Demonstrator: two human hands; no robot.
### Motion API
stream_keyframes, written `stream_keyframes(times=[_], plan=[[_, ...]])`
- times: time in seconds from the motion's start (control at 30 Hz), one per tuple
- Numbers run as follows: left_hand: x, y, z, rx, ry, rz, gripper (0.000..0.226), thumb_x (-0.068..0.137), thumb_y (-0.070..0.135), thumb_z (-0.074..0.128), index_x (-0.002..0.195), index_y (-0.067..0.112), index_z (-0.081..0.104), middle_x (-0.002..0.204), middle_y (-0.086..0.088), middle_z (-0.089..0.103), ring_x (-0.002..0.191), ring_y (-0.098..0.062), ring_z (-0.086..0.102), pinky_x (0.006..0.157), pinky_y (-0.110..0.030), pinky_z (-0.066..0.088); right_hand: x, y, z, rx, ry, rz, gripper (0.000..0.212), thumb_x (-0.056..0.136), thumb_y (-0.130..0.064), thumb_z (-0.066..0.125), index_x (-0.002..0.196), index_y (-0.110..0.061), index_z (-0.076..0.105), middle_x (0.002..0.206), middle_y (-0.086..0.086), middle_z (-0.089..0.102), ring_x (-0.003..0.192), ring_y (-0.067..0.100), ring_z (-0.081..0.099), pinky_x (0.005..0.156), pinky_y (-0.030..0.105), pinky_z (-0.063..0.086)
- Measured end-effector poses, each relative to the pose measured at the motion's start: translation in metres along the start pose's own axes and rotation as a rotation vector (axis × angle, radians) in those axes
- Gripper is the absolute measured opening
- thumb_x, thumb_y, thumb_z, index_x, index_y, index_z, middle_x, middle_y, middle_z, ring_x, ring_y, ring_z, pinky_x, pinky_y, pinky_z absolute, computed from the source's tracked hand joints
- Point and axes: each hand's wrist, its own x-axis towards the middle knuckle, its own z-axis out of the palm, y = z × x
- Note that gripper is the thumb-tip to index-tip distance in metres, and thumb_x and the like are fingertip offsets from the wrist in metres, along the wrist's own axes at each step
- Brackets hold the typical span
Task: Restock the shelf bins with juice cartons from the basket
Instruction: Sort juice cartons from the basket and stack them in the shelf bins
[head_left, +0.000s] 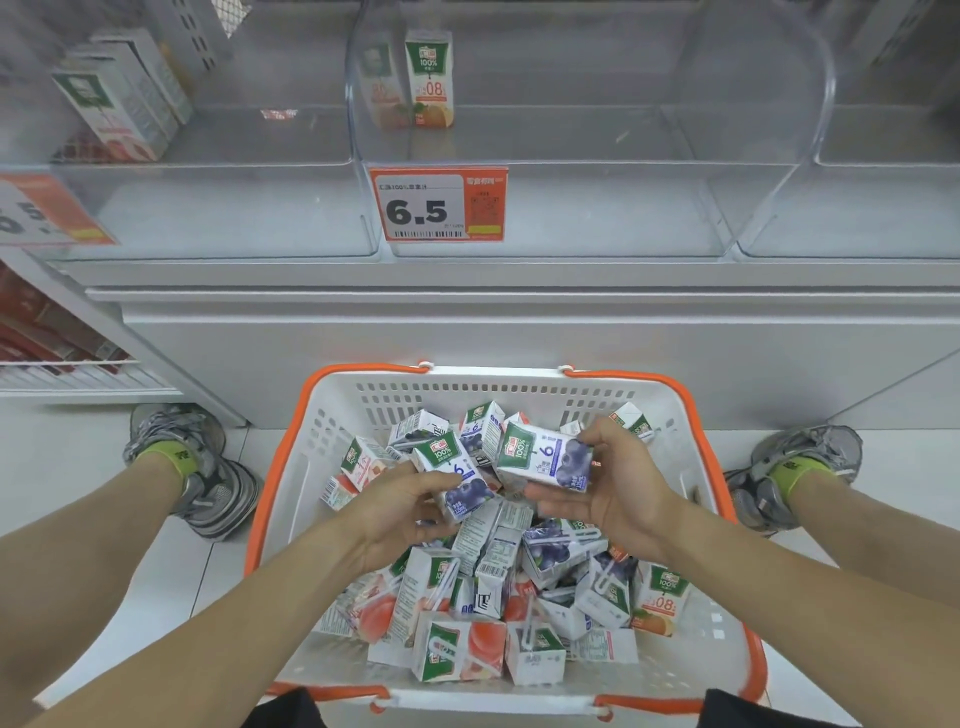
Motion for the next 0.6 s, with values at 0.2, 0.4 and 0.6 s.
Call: stream_keyframes(times=[0.2, 0.4, 0.6], plan=[[-0.006, -0.009, 0.016, 0.041, 0.001, 0.016, 0.045, 0.082, 0.0, 0.075, 0.122, 0.009, 0.057, 0.098, -0.009, 0.073, 0.078, -0.019, 0.063, 0.077, -0.039, 0.057, 0.003, 0.038, 0.003, -0.101, 0.072, -0.056, 0.028, 0.099, -0.028, 0.047, 0.107, -0.017, 0.071, 0.104, 0.014, 0.074, 0.091, 0.027, 0.057, 0.081, 0.041, 0.049], [-0.012, -0.01, 0.017, 0.115, -0.13, 0.097, 0.056, 0.077, 0.006, 0.076, 0.129, 0.01, 0.056, 0.119, -0.01, 0.071, 0.101, -0.026, 0.061, 0.092, -0.044, 0.051, -0.003, 0.028, 0.007, -0.232, -0.043, -0.103, 0.021, 0.09, 0.002, 0.059, 0.105, 0.001, 0.073, 0.103, 0.011, 0.075, 0.081, 0.021, 0.062, 0.068, 0.032, 0.054], [-0.012, -0.011, 0.017, 0.094, -0.215, 0.13, 0.08, 0.067, 0.031, 0.087, 0.135, 0.009, 0.052, 0.121, -0.016, 0.066, 0.101, -0.029, 0.061, 0.094, -0.045, 0.051, -0.001, 0.024, 0.01, -0.369, -0.027, -0.154, 0.016, 0.091, -0.008, 0.065, 0.101, -0.006, 0.077, 0.1, 0.007, 0.077, 0.087, 0.022, 0.071, 0.08, 0.033, 0.059]])
